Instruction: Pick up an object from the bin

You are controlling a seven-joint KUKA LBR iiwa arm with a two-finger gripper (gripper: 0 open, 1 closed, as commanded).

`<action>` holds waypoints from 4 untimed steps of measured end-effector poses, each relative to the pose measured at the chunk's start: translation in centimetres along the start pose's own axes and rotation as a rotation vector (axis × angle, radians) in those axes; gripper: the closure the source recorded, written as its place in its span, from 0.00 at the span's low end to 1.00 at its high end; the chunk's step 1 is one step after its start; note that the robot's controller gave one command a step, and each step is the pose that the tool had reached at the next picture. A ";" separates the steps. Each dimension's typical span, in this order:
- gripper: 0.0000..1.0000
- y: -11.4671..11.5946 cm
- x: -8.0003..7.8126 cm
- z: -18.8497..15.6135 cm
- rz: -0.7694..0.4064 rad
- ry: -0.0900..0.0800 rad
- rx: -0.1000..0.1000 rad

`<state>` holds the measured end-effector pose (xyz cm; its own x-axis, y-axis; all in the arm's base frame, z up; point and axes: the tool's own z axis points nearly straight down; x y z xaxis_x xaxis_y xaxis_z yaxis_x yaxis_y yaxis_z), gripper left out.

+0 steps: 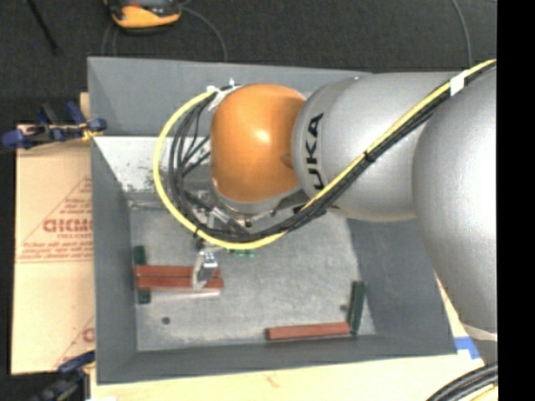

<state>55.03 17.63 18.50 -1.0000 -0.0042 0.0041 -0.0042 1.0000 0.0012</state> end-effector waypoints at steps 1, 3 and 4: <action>0.00 -0.1 -0.2 -0.4 0.003 -0.007 -0.001; 0.00 2.6 -0.5 10.9 0.054 -0.004 -0.003; 0.00 2.9 -0.5 8.5 0.251 -0.006 -0.001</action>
Offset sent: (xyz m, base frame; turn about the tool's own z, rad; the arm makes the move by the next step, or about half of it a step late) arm 0.0024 0.0338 -0.1150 0.0420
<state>55.48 20.49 10.04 -0.9697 0.2441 -0.0017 0.2441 0.9697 0.0022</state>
